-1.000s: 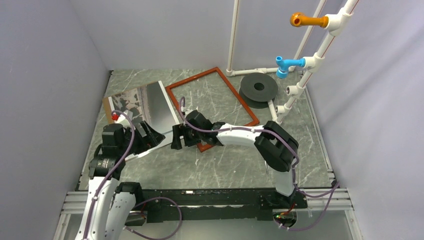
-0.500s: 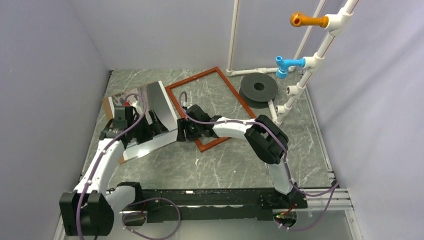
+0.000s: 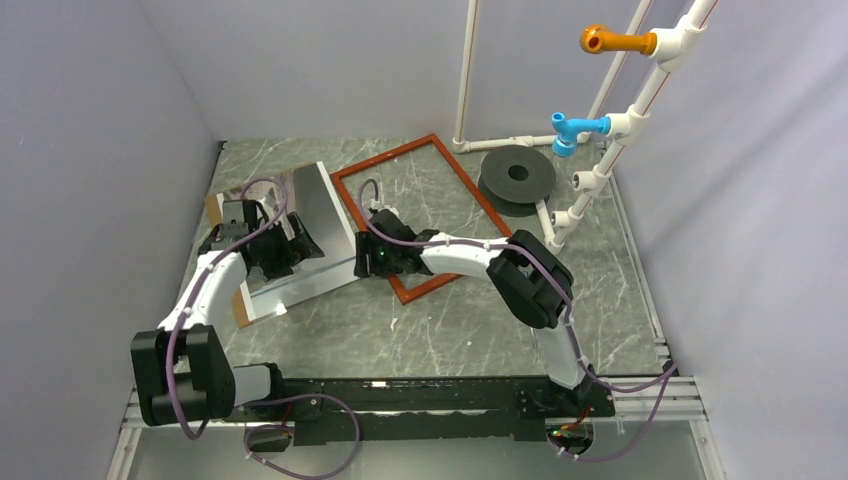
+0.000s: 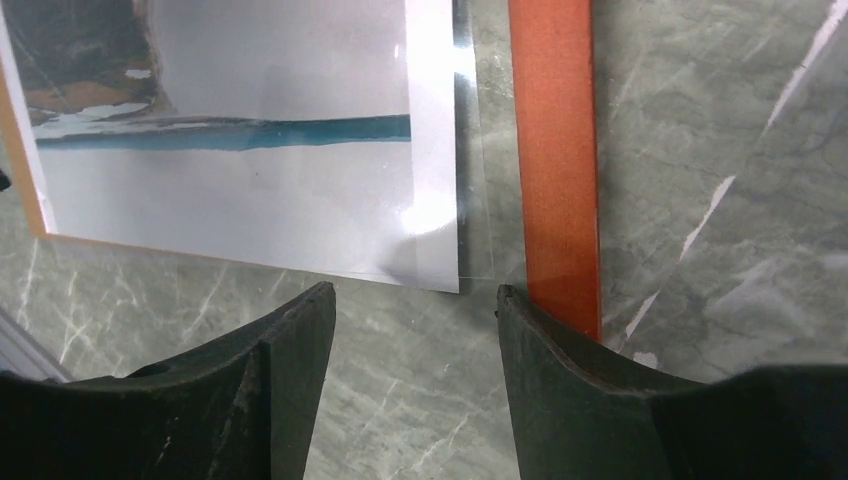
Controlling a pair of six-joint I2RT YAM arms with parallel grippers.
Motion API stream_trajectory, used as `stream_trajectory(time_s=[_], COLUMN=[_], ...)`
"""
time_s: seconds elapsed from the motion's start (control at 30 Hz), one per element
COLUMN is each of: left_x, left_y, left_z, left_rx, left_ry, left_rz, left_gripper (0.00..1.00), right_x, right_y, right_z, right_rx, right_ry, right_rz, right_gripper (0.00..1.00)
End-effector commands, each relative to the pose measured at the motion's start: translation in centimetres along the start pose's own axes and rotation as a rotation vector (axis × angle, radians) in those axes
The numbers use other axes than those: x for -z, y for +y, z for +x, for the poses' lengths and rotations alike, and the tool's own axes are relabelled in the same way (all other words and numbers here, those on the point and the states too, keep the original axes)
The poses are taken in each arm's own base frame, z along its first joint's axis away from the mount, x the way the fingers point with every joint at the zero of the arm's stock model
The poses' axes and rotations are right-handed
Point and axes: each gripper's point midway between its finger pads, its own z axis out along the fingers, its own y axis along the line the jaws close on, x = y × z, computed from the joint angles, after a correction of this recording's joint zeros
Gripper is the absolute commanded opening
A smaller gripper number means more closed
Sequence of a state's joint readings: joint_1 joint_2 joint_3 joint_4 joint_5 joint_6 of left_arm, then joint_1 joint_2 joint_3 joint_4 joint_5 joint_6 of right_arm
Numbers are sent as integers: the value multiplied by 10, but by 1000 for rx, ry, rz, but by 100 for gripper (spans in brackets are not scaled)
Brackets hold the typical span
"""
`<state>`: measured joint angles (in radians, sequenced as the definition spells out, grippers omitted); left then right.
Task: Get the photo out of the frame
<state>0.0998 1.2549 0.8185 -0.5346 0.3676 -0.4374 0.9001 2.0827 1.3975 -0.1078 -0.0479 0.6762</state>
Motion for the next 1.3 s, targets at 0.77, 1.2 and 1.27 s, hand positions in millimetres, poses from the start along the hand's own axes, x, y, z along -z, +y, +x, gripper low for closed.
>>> stream_trajectory(time_s=[0.77,1.2,1.27], left_x=[15,17,17], left_y=[4,5,4], left_z=[-18,-18,-17], left_rx=[-92,-96,-97], left_ry=[-109,-117,-116], left_rz=[-3,-4,-3], left_gripper=[96,96,96], right_x=[-3,15,17], right_y=[16,39,43], right_z=[-39,-50,-50], right_rx=[55,78,84], right_ry=[-121,-151,-151], right_rz=[-24,-107,-118], right_gripper=[41,28,28])
